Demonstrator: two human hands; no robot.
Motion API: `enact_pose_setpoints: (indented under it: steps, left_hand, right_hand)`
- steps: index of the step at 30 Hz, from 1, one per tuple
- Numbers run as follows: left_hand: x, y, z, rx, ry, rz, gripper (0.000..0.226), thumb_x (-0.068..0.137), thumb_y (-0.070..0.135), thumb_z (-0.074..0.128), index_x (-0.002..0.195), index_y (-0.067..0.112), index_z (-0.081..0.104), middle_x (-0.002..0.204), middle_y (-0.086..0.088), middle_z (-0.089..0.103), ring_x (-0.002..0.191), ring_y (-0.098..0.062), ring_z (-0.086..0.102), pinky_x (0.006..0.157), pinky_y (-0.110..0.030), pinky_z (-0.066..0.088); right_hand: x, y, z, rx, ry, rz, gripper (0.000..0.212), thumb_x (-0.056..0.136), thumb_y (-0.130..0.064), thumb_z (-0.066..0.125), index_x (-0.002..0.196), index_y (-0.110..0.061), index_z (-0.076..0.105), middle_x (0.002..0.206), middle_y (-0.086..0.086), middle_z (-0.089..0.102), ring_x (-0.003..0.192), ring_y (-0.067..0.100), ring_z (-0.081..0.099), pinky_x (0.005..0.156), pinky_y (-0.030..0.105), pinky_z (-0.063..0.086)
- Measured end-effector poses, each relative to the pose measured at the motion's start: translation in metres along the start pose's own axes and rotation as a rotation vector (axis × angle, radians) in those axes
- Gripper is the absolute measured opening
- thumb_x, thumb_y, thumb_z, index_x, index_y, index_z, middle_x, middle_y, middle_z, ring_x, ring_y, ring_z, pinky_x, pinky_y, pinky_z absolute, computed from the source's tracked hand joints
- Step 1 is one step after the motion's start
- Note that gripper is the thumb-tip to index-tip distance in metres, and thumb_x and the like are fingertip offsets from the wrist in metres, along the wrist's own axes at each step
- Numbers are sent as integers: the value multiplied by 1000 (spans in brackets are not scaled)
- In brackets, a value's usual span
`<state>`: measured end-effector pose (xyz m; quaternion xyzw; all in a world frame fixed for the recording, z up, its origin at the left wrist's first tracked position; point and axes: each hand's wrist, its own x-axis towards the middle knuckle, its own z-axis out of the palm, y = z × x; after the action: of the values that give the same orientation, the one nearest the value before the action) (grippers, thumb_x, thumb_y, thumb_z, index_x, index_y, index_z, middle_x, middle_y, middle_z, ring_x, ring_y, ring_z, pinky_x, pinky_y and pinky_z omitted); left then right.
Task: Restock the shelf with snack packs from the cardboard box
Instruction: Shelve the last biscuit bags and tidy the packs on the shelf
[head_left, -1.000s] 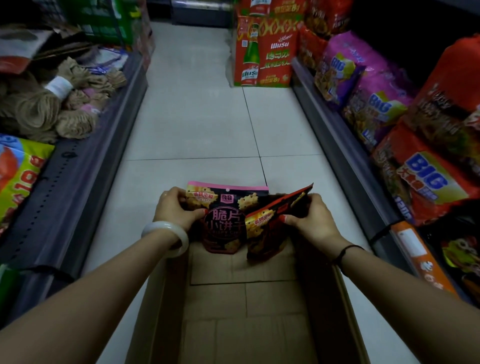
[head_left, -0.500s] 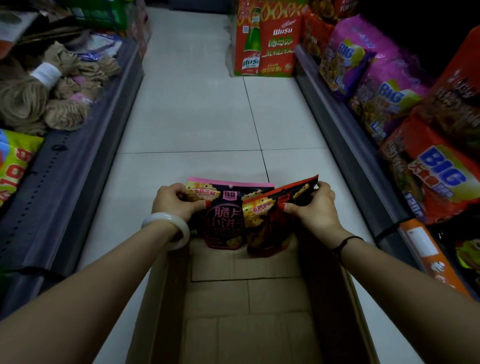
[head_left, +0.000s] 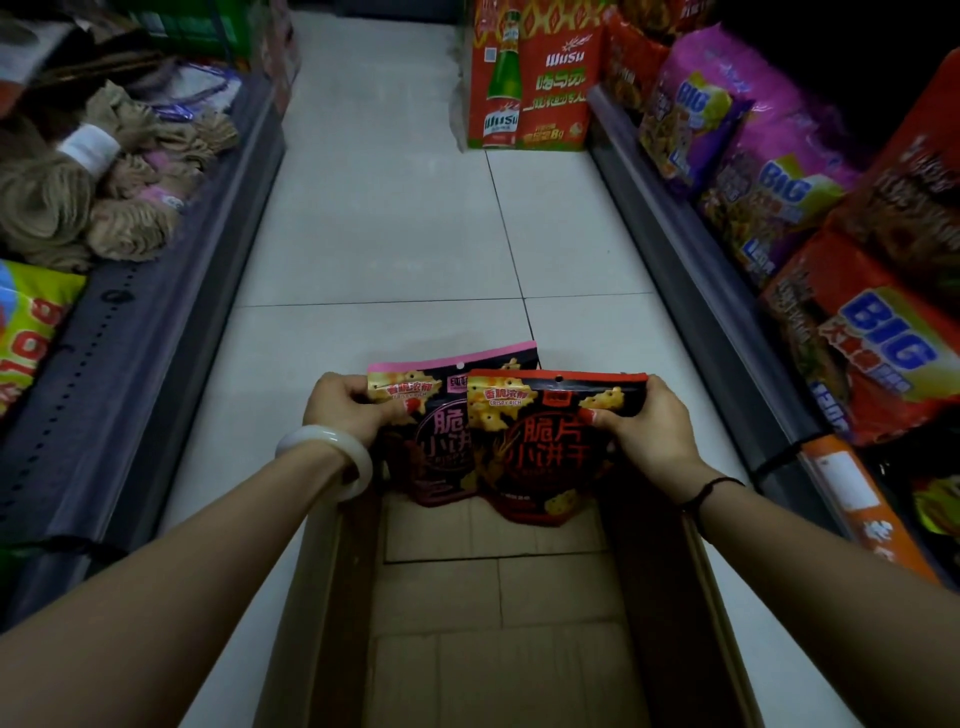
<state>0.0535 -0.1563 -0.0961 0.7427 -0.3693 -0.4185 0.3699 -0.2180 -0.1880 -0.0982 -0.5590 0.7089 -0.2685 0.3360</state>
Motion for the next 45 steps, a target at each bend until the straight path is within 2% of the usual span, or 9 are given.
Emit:
enact_pose_setpoints:
  steps: [2,4,9,15,23,28,33,38,45]
  left_hand:
    - [-2,3,-2,-17,-5,26,11,74,2,74,80,10,71,68,0,66,61,-12,62,56,-22,48]
    - [-5,5,-4,-37,10,36,20,75,-2,72,70,16,66,68,2,64,62,-12,60,60,-24,49]
    - [-5,5,-7,-83,-25,39,15,82,-1,65,81,15,66,73,1,67,55,-6,66,65,-28,54]
    - [2,16,-8,-75,-97,34,23,86,-2,60,77,18,67,53,8,69,59,-14,67,72,-32,55]
    - [-15,50,-14,-150,-98,-25,15,88,4,60,90,17,67,83,-12,69,72,-24,65,81,-43,55]
    - [-44,90,-29,-188,-14,-84,16,90,4,57,100,14,64,77,-4,64,64,-14,62,43,-16,49]
    - [-76,144,-55,-216,-21,-130,16,89,5,59,99,12,68,81,-4,67,72,-15,63,72,-27,50]
    - [-105,213,-88,-219,-14,-160,22,88,2,59,72,16,66,60,3,67,64,-16,62,61,-25,49]
    - [-147,331,-145,-234,-28,-150,23,86,6,63,64,15,66,47,9,66,63,-19,62,75,-36,52]
  right_hand:
    - [-2,0,-2,38,-42,17,34,82,-8,72,111,-6,54,87,9,69,40,8,62,41,14,47]
    - [-2,-1,-3,60,-65,36,31,81,-6,71,109,-6,58,75,7,68,39,6,63,41,13,46]
    - [-1,-3,-6,197,-129,140,21,80,-5,72,101,-2,68,63,12,69,53,17,68,62,32,59]
    - [0,-9,-15,333,-222,191,9,86,-3,65,94,-5,67,53,-2,69,44,4,63,39,13,45]
    - [-16,-35,-52,411,-269,226,8,89,-3,61,87,-10,64,62,-2,72,52,8,69,40,14,48]
    - [-35,-70,-85,443,-290,286,6,90,-5,60,89,-11,64,69,1,73,55,11,71,40,15,48]
    - [-50,-123,-129,458,-348,342,8,90,-5,60,93,-12,63,73,2,75,59,13,72,40,15,47]
    - [-64,-191,-180,447,-343,325,7,90,-5,60,88,-11,61,78,6,72,54,11,71,39,14,47]
    - [-81,-297,-263,455,-314,282,6,90,-6,61,95,-6,61,74,5,73,53,13,71,36,15,43]
